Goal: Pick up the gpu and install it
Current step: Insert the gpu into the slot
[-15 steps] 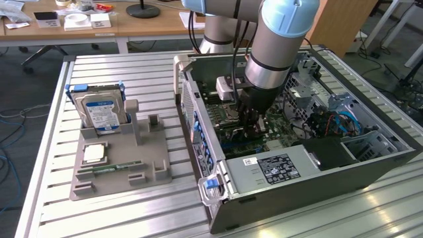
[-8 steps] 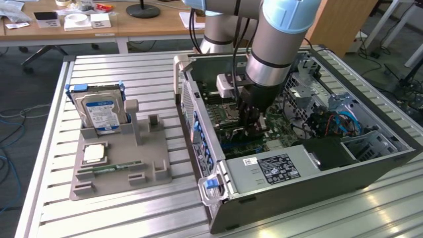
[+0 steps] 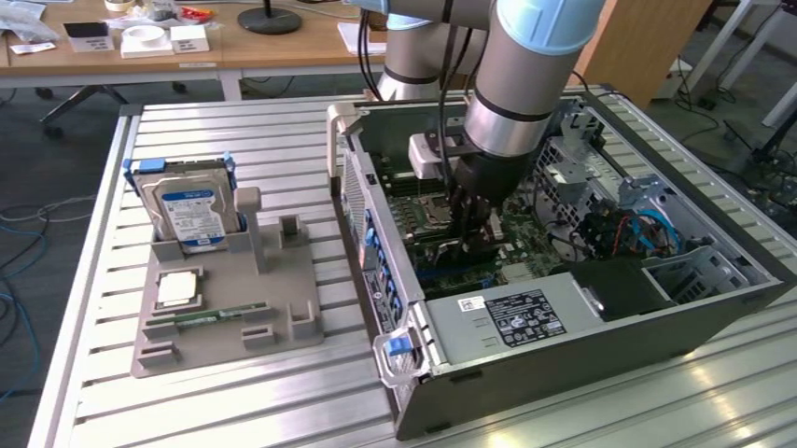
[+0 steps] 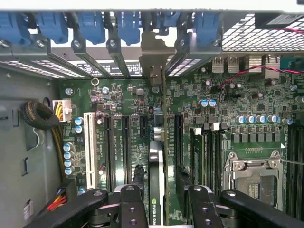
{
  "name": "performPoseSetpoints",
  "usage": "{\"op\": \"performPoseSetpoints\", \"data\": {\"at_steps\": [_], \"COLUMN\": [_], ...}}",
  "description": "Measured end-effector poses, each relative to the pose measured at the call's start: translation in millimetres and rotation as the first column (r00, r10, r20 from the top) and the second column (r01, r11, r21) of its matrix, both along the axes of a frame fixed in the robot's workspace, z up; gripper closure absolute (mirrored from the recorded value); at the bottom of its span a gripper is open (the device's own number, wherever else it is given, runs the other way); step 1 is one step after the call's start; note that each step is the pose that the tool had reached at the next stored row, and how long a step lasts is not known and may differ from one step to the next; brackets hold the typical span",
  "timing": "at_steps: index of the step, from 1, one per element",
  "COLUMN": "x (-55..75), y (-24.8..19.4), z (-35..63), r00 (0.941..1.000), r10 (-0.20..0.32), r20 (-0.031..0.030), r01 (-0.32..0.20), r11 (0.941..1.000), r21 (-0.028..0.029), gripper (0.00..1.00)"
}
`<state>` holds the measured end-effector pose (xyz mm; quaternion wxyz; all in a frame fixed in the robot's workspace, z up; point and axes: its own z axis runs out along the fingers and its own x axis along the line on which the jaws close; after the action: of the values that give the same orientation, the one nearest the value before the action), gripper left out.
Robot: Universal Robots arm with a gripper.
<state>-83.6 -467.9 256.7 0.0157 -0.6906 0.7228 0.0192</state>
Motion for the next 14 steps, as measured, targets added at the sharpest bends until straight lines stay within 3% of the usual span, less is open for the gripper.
{"op": "performPoseSetpoints", "data": {"at_steps": [14], "x": [0.1], "y": [2.2], "z": [0.0], "r00": [1.0], "r10": [0.0], "r20": [0.0007], "r01": [0.0], "r11": [1.0], "r21": [0.0017], "gripper": [0.6]}}
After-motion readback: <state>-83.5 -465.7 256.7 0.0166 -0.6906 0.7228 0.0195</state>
